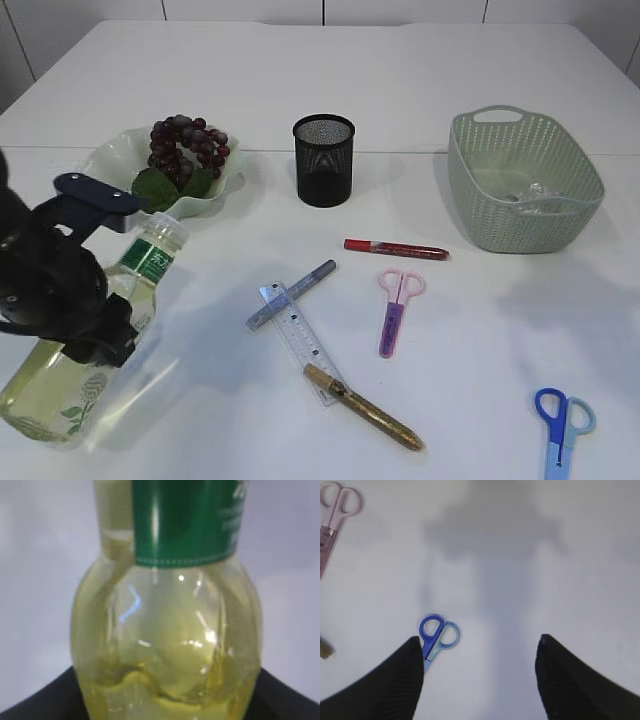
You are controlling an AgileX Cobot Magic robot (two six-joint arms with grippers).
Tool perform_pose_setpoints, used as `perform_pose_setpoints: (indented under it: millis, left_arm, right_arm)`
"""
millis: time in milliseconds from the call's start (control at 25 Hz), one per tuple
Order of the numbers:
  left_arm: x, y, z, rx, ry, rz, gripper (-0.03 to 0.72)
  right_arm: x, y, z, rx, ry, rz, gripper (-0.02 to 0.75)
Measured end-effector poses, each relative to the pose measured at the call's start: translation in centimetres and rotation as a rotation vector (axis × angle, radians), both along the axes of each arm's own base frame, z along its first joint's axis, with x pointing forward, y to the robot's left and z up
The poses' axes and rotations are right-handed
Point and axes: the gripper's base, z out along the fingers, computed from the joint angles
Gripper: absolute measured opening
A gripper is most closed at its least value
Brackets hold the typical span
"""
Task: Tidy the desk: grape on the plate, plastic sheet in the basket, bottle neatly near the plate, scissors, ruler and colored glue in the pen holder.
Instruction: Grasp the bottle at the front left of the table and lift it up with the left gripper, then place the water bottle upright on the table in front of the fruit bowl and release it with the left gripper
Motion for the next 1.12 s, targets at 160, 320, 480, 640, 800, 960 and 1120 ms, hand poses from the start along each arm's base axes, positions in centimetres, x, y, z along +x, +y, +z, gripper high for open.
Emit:
perform_pose_setpoints:
  millis: [160,320,480,640,800,960,1120]
  left_arm:
    - [-2.4,1.0,1.4,-0.073,-0.151,-0.023,0.445]
    - [-4.3,1.8,2.6,-0.18,-0.363,-0.04,0.445]
    - [-5.8,2.3,2.8,-0.301,-0.553,-0.025,0.445]
    - [-6.3,2.6,2.5,-0.401,-0.71,0.011,0.445]
    - [-6.0,2.7,2.5,-0.483,-0.848,0.07,0.445]
    - [-5.1,2.6,2.4,-0.526,-0.953,0.1,0.445]
    - [-4.0,2.2,1.9,-0.561,-1.066,0.095,0.445]
  right_arm:
    - [0.0,0.0,0.0,0.0,0.0,0.0,0.543]
    - [0.0,0.0,0.0,0.002,0.0,0.0,0.543]
    - [-0.1,0.1,0.0,0.012,0.006,-0.002,0.543]
    - [-0.1,0.1,0.0,0.014,0.006,-0.002,0.543]
    - [-0.1,0.1,0.0,0.017,0.007,-0.002,0.543]
    - [-0.1,0.2,0.0,0.02,0.007,-0.002,0.543]
    - [-0.1,0.2,0.0,0.019,0.007,-0.001,0.543]
